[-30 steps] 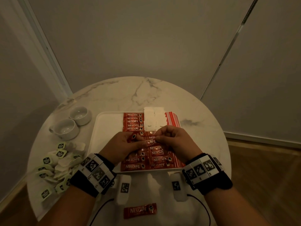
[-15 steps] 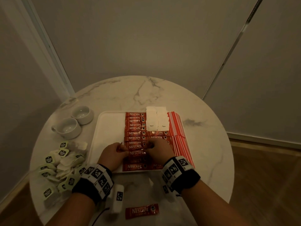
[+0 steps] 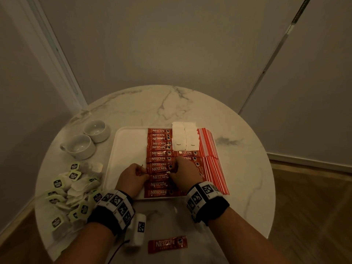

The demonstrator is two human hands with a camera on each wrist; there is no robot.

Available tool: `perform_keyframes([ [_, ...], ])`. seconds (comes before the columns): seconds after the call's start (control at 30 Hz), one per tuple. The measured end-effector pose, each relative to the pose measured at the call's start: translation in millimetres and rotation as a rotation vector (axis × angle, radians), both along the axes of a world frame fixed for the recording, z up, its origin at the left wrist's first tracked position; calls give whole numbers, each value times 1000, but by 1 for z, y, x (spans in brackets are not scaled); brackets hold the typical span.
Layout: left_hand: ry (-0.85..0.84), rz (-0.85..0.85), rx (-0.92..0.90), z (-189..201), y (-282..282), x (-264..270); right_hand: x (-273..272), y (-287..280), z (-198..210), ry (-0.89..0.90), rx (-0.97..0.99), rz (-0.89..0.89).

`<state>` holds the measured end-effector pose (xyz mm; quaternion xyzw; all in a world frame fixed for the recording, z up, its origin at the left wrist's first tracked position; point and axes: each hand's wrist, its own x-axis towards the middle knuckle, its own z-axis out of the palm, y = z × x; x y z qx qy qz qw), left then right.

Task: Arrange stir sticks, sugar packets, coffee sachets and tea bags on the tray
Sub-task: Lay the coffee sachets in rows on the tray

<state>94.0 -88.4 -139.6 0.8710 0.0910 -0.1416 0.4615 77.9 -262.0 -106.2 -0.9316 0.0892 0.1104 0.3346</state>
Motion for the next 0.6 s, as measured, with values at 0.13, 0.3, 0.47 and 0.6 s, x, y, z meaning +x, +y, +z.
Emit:
perform_keyframes([
  [0.13,-19,46,29,9,-4,-2,-5,-7,8,-29,45,-41],
  [0.3,0,174,-302,29,-5,-6,-45,-11,34,-25,42,289],
  [0.47,165,97,-817,53,-7,-22,-110,3,18,129,-331,889],
  [0.6,180,44,-913,58,-5,-26,-127,9,-1,52,-468,908],
])
